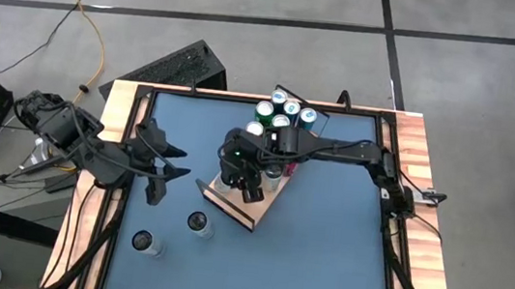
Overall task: Place canned beverage on shelf
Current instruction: Put the right white blue soda can on the shelf
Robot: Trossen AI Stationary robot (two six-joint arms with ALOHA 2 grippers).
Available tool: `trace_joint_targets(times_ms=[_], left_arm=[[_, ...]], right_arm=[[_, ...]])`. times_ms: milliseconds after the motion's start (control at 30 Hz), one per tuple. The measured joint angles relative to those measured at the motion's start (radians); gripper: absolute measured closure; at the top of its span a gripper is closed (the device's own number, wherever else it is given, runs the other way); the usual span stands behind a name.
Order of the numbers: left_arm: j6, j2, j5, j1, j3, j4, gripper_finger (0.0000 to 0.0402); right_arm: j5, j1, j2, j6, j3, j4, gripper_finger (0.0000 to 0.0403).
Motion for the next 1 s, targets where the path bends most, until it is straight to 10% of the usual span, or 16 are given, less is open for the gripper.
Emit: trace_joint_targets(times_ms=[1000], left_arm=[[-0.005, 0.000, 0.028, 0.040, 0.000, -0.007, 0.0214]], right_arm=[[0.000, 0.010, 0.045, -0.110, 0.001, -0.027, 0.0158]])
